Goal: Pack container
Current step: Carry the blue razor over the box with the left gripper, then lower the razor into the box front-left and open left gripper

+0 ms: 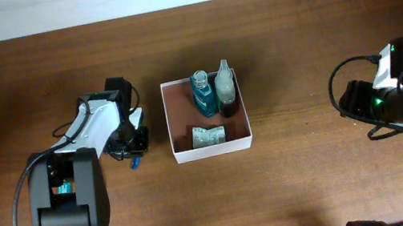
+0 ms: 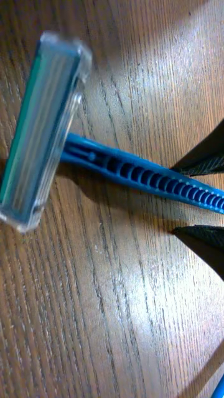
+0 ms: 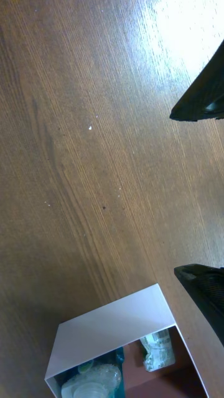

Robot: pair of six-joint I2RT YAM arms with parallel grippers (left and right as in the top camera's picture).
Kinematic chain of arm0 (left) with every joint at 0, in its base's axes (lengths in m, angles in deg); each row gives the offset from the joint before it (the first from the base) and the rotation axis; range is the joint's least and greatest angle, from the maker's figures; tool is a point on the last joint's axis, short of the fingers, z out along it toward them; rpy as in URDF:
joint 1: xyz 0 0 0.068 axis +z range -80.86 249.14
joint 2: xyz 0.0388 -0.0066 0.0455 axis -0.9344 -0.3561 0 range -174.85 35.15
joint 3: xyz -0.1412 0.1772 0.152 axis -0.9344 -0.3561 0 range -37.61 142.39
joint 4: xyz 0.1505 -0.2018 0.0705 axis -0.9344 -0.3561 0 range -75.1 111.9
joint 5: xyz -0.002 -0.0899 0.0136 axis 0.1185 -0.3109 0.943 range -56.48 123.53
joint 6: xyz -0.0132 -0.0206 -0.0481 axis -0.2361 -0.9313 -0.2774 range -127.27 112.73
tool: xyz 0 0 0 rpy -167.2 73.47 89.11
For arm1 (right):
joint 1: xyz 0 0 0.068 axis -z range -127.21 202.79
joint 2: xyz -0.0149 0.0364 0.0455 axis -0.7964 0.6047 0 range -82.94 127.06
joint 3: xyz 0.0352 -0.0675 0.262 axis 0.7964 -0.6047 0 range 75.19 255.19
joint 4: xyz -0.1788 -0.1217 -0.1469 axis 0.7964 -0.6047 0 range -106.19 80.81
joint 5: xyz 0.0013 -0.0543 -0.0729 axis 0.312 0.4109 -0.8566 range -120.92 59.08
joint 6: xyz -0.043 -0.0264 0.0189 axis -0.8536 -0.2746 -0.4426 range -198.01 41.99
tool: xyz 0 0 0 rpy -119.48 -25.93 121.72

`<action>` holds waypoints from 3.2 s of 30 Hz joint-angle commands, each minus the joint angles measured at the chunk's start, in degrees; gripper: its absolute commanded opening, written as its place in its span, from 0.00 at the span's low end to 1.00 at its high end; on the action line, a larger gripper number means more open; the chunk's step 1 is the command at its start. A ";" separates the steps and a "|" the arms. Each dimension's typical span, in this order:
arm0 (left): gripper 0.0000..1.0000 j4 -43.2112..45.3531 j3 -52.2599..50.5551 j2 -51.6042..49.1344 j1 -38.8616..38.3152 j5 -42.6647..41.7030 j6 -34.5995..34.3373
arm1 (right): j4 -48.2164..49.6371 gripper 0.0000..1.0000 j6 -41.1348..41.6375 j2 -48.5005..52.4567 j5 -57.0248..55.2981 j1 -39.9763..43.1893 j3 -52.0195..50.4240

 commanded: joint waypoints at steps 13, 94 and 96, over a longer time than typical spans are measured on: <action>0.00 1.03 0.28 -1.49 -0.17 0.02 0.39 | 0.15 0.66 -0.61 0.02 0.07 0.37 -0.22; 0.54 6.25 4.52 10.64 -20.20 4.02 -20.83 | -0.04 0.66 -0.63 0.02 0.04 0.37 -0.22; 0.48 5.29 5.05 11.41 -20.15 4.09 -20.72 | -0.07 0.66 -0.63 0.02 0.04 0.37 -0.22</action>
